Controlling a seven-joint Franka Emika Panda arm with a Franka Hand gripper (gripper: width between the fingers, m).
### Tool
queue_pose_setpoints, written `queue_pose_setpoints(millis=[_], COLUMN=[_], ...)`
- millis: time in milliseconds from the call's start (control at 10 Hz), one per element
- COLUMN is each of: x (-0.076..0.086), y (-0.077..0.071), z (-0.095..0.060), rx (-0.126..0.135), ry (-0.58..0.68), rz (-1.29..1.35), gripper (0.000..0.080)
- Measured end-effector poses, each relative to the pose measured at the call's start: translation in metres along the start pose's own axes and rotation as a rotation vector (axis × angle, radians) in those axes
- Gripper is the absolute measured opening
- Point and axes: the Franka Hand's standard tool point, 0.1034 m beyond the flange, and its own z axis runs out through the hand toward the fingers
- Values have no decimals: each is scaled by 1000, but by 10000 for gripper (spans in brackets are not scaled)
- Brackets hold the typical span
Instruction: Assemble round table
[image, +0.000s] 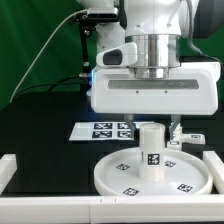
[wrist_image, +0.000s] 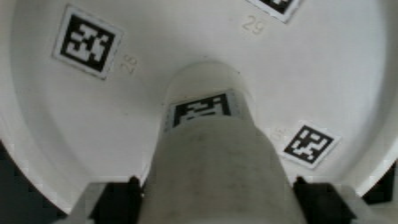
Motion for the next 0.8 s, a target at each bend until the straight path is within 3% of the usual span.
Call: queue_pose_setpoints(millis=[400,800], x=[-2,-3], y=[1,2], z=[0,-1], rx=[16,24], ry=[-32,-44], rz=[646,880], gripper=[407,407])
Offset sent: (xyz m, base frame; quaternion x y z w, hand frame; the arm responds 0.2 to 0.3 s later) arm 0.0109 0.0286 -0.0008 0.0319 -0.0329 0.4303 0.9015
